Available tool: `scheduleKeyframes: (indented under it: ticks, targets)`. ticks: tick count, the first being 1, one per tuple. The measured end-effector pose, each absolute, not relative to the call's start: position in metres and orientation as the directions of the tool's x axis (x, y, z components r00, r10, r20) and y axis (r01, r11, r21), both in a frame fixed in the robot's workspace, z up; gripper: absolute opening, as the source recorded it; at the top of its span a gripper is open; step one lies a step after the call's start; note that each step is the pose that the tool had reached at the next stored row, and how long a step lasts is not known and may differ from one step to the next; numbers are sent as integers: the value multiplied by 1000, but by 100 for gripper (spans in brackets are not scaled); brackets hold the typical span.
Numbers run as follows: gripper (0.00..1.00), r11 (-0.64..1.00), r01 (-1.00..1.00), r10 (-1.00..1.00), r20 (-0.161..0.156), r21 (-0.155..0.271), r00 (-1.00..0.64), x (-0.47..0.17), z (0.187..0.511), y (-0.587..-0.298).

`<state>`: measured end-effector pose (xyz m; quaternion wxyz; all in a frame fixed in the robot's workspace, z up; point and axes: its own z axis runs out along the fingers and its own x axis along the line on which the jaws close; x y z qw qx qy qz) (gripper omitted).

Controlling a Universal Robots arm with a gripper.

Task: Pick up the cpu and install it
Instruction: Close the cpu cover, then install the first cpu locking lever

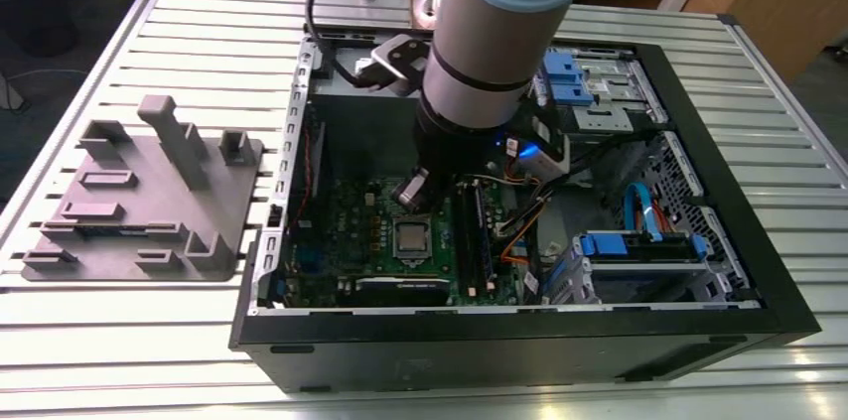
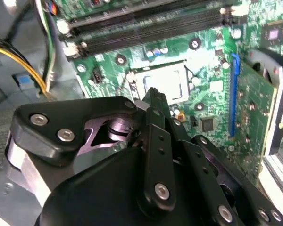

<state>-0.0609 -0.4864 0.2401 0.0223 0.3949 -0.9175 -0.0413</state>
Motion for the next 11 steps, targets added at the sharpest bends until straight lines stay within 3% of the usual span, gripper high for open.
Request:
scheduleKeyframes:
  ticks: [11]
  targets:
    - [10,686,-723,-726,18,85,-687,-66,240,-490]
